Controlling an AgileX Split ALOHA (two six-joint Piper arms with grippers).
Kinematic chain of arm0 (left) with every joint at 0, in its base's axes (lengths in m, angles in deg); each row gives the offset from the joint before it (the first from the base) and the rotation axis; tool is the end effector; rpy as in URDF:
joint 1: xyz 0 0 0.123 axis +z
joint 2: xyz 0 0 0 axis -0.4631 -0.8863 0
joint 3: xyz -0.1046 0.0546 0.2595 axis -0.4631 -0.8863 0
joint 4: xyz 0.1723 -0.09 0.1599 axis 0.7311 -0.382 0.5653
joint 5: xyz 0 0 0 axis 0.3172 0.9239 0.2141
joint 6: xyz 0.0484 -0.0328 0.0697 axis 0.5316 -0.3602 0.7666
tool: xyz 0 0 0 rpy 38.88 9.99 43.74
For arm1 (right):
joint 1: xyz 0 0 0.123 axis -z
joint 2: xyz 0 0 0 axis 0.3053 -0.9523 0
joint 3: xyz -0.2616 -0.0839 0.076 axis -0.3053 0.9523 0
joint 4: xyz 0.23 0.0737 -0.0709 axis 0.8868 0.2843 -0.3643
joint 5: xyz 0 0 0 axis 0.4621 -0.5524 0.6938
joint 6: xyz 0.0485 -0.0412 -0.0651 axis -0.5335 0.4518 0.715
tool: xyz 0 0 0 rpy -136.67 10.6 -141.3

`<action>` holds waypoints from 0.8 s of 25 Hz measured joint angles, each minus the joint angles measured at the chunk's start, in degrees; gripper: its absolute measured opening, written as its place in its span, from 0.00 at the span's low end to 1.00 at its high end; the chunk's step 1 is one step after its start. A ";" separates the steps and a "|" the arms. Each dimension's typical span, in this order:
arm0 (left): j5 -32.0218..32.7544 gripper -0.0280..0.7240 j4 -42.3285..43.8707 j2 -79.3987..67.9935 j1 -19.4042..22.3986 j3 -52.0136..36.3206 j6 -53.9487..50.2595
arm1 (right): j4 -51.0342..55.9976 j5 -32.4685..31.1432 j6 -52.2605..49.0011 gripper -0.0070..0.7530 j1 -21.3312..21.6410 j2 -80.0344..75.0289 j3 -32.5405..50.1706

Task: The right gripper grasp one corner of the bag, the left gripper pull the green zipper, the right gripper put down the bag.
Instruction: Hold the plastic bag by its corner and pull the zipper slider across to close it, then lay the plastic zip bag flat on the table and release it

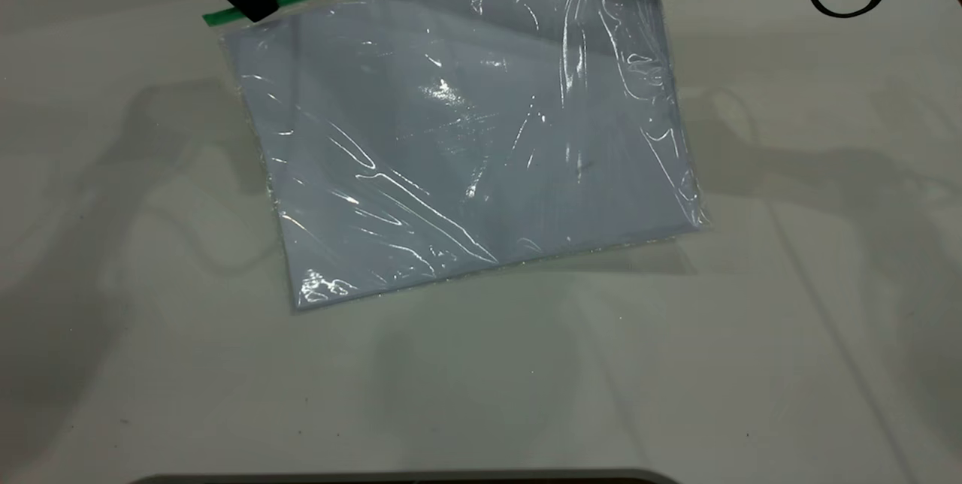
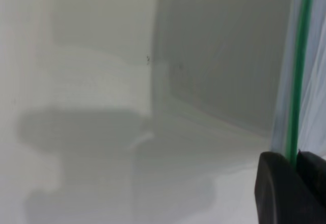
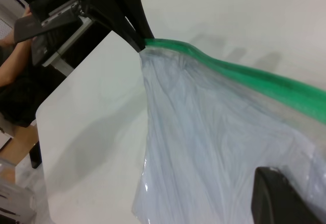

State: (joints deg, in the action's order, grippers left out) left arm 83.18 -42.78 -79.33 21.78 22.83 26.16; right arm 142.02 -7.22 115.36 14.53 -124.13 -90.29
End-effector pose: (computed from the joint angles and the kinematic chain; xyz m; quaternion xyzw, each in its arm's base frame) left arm 0.4727 -0.0873 0.1311 0.6001 0.7686 -0.1697 0.1423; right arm 0.4034 0.1016 0.0801 -0.2650 0.7865 0.4485 0.3316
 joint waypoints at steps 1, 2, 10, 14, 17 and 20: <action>0.00 0.14 0.12 0.00 0.00 0.00 -0.06 | 0.00 -0.01 0.00 0.05 0.00 0.00 0.00; 0.00 0.14 0.20 0.00 0.00 0.00 -0.06 | 0.00 0.01 0.00 0.05 0.06 0.00 0.00; 0.00 0.15 0.43 0.00 0.00 0.00 -0.06 | 0.13 1.37 -0.04 0.10 0.36 0.00 0.00; 0.00 0.18 1.47 0.00 0.13 0.00 -1.22 | 1.06 4.16 -0.47 0.24 0.47 0.00 0.00; 0.02 0.26 1.74 0.00 0.46 0.00 -2.90 | 2.01 5.99 -1.59 0.42 0.58 0.00 0.00; 0.02 0.40 2.02 0.00 0.52 0.00 -5.40 | 2.15 8.41 -4.30 0.62 0.72 0.05 0.00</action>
State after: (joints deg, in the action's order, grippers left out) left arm 83.20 -40.75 -79.33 22.31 22.83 20.76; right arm 144.17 1.19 111.06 15.25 -124.08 -90.29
